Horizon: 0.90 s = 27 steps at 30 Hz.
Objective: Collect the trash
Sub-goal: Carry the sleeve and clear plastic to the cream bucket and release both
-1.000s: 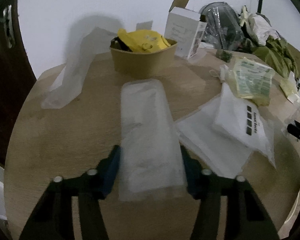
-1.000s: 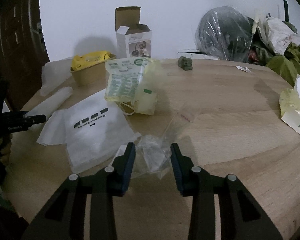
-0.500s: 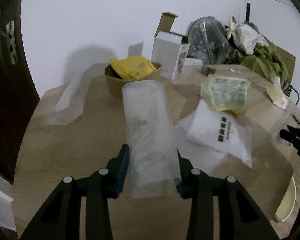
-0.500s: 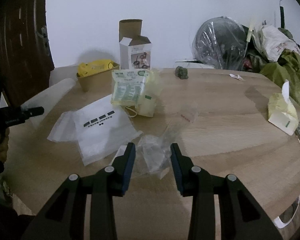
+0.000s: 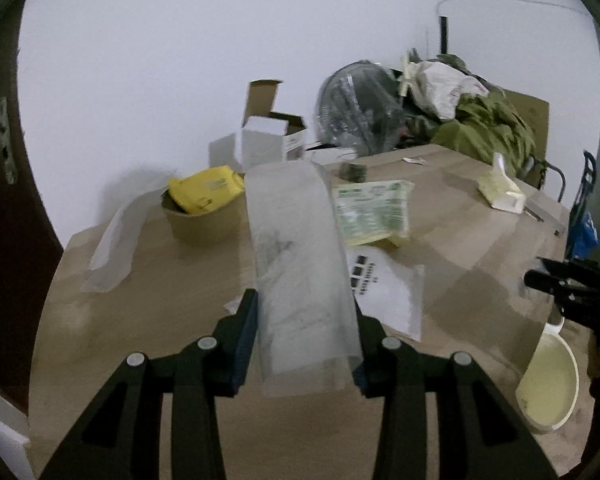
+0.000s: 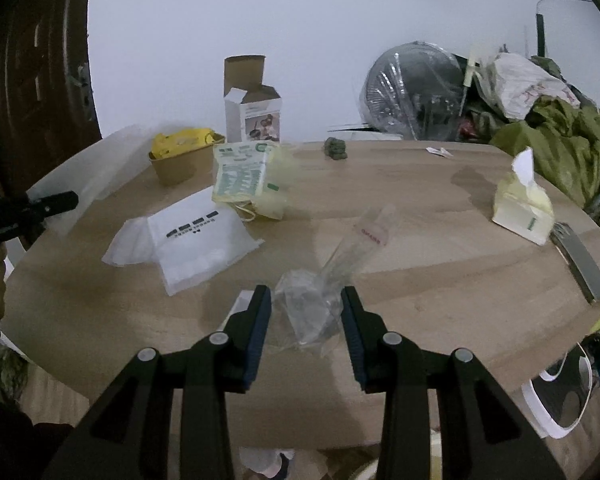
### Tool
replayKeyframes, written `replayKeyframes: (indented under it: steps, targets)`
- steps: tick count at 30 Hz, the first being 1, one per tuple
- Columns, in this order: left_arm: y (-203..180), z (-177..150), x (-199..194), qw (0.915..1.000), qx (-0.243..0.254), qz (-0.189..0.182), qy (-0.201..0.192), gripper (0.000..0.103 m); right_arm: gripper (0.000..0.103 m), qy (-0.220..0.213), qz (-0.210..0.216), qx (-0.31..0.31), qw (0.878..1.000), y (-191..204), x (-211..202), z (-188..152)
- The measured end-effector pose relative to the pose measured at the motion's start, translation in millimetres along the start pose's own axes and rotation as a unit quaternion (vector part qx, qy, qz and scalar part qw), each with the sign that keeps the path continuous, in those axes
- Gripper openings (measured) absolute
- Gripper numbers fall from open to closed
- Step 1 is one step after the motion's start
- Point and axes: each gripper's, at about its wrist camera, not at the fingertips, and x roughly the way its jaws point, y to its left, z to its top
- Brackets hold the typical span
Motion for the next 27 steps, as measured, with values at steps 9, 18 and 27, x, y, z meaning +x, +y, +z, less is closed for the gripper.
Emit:
replayKeyframes:
  steps: [9, 18, 27]
  targets:
    - [-51, -3, -3, 0.998, 0.04, -0.049, -0.006, 0.04, 0.034, -0.001, -0.034, 0.026, 0.999, -25, -31, -29]
    - [-105, -3, 1, 0.9899, 0.084, -0.113, -0.009, 0.04, 0.034, 0.003, -0.081, 0.062, 0.995, -57, -63, -61]
    - [-156, -10, 14, 0.9751, 0.126, -0.182, 0.001, 0.04, 0.034, 0.026, -0.133, 0.108, 0.985, -87, -86, -102]
